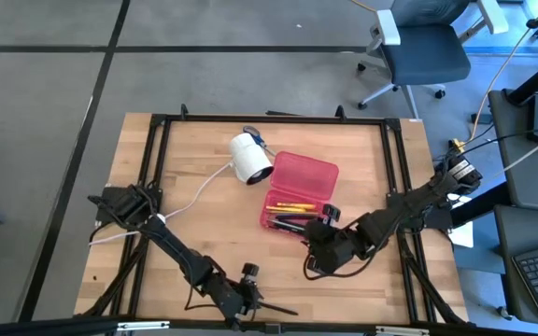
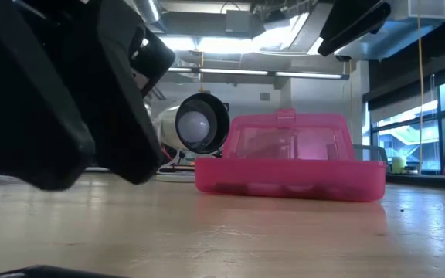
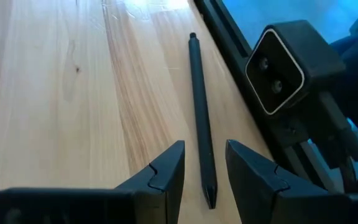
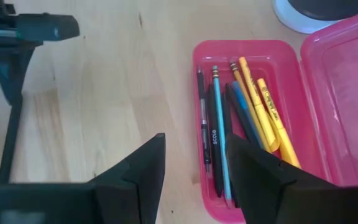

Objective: Pick & place school supplies into a supply box
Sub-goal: Put the black pen into the pink supply box

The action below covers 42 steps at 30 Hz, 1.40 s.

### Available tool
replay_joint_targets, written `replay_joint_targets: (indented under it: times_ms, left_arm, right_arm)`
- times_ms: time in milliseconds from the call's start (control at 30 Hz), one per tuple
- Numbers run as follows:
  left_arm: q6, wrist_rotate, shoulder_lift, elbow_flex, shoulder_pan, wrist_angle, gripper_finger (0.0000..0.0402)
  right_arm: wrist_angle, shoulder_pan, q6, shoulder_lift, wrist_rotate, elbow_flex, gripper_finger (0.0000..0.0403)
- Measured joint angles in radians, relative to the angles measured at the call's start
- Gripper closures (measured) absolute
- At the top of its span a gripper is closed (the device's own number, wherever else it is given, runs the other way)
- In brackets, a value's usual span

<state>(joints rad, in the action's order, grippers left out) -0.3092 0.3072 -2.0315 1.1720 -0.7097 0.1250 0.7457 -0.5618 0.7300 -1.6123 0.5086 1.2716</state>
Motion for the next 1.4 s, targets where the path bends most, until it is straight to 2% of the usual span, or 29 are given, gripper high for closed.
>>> replay_joint_targets:
  times_ms: [600,733,1033,1167,1400]
  left_arm:
    - [-0.02,0.024,-0.099,0.004,0.002,0.063,0.0295]
    - [-0.044,0.025,-0.103,0.005,0.006,0.047,0.0313]
    - [-0.046,0.053,-0.104,0.003,0.008,0.037,0.0382]
    - [-0.023,0.049,-0.085,0.001,0.01,0.03,0.0385]
    - [0.006,0.072,-0.022,-0.004,0.019,-0.035,0.0378]
  right_arm:
    - [0.0,-0.002,0.0,0.0,0.023,0.0,0.0231]
    - [0.0,-0.002,0.0,0.0,0.023,0.0,0.0231]
    - [0.0,-0.008,0.0,0.0,0.023,0.0,0.0231]
    - [-0.001,-0.023,0.049,0.0,0.027,0.0,0.0231]
    - [0.0,-0.098,0.053,0.011,0.142,0.0,0.0231]
